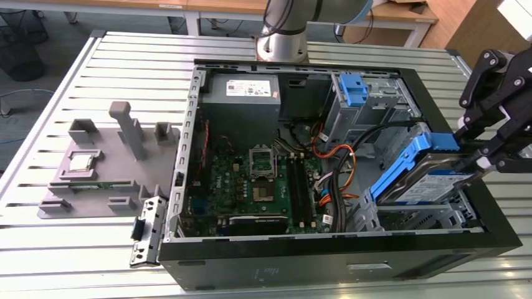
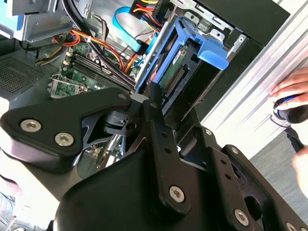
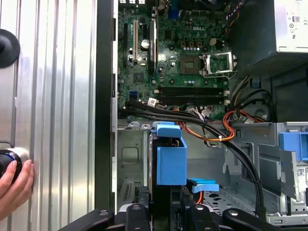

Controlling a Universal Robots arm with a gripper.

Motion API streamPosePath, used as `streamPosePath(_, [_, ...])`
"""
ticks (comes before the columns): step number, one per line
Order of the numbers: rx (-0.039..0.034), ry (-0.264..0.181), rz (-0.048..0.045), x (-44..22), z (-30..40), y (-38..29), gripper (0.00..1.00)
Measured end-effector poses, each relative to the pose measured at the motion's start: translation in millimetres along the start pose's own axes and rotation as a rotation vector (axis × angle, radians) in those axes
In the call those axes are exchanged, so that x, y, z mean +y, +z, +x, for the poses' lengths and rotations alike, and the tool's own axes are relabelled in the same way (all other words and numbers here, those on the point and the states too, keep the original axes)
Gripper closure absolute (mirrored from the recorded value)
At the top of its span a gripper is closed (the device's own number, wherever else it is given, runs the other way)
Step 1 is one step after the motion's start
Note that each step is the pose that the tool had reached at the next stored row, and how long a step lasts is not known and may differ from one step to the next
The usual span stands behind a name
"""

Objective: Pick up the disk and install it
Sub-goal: 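Insert the disk into the insertion slot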

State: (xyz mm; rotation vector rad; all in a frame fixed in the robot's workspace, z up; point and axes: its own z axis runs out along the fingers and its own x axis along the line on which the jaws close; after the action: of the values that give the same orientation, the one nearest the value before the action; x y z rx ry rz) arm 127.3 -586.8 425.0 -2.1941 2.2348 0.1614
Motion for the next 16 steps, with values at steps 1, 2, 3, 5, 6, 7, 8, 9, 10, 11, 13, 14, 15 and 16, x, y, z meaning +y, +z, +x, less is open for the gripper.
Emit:
streamPosePath(1, [0.0,0.0,0.0,-0.1,0.1,1.0,0.65])
streamPosePath(2, [0.0,0.0,0.0,-0.1,0.2,2.0,0.65])
streamPosePath(3, [0.0,0.0,0.0,-0.2,0.3,3.3,0.65])
streamPosePath(5, [0.0,0.0,0.0,-0.4,0.4,5.6,0.65])
streamPosePath(6, [0.0,0.0,0.0,-0.4,0.5,6.6,0.65])
streamPosePath(7, [0.0,0.0,0.0,-0.5,0.6,7.2,0.65])
streamPosePath(8, [0.0001,0.0,0.0,-0.5,0.6,7.4,0.65])
streamPosePath(9, [0.0002,0.0,0.0,-0.5,0.6,7.4,0.65])
streamPosePath(10, [0.0002,0.0,0.0,-0.5,0.6,7.5,0.65])
streamPosePath(11, [0.0001,0.0,0.0,-0.5,0.6,7.5,0.65])
streamPosePath(13, [0.0,0.0,0.0,-0.5,0.6,7.6,0.65])
streamPosePath(14, [-0.0001,0.0,0.0,-0.5,0.6,7.9,0.65])
streamPosePath(15, [-0.0003,0.0,0.0,-0.6,0.7,8.6,0.65])
streamPosePath(16, [-0.0001,0.0,0.0,-0.6,0.7,9.3,0.65])
